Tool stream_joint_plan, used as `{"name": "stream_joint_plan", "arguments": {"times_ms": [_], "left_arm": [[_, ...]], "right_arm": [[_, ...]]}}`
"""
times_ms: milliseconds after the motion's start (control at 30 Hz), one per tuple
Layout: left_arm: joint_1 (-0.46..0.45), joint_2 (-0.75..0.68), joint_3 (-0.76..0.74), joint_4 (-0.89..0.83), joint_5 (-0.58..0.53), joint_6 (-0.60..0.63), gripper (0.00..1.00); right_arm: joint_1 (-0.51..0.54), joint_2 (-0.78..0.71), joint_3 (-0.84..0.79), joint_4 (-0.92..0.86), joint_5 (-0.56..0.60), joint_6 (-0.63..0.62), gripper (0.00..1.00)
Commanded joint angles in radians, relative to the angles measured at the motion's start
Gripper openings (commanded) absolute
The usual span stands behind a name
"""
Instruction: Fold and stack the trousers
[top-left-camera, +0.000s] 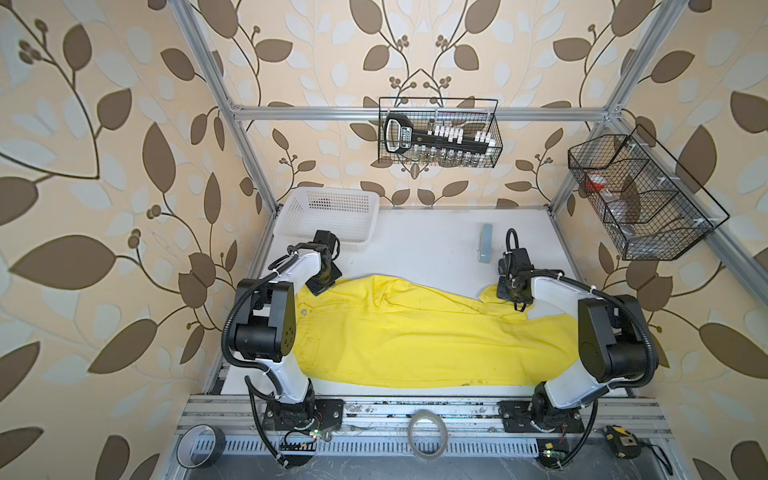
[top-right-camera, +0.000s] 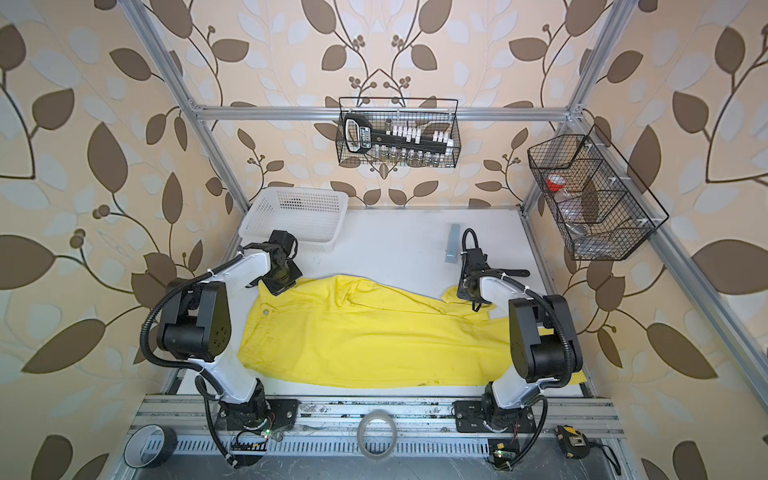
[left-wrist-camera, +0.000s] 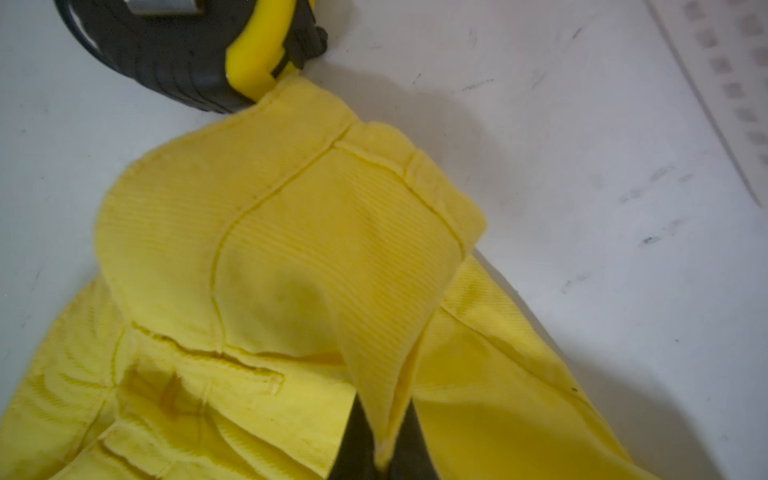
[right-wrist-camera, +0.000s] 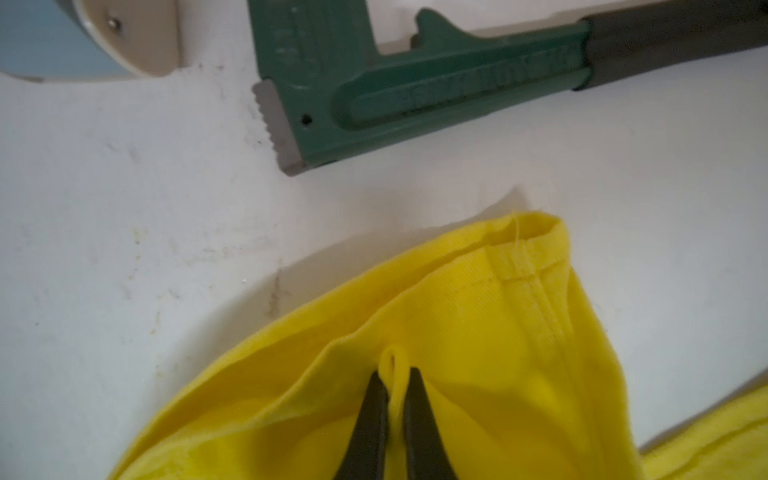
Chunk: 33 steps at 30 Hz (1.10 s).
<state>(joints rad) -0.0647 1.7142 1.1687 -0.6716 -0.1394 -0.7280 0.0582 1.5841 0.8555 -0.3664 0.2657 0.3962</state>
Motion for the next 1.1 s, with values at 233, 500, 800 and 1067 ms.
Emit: {"name": "stream_joint_plan", "arguments": {"times_ms": [233, 500, 800, 1067], "left_arm": [[0.000, -0.213, -0.008, -0.094, -0.042, 0.052, 0.00], [0.000, -0.290, -0.083, -0.078, -0.045, 0.050, 0.00], [-0.003, -0.314, -0.120, -0.063, 0.030, 0.051, 0.00], [-0.001, -0.427, -0.116, -0.130, -0.065, 0.090, 0.00]], "right_arm": [[-0.233, -0.393, -0.097, 0.007, -0.119, 0.130, 0.00], [-0.431, -0.399, -0.180, 0.090, -0.235, 0.222, 0.00], [-0.447, -0.290, -0.174, 0.158, -0.287, 0.258, 0.02], [-0.470, -0.301, -0.088, 0.205, -0.282, 0.327, 0.03]]}}
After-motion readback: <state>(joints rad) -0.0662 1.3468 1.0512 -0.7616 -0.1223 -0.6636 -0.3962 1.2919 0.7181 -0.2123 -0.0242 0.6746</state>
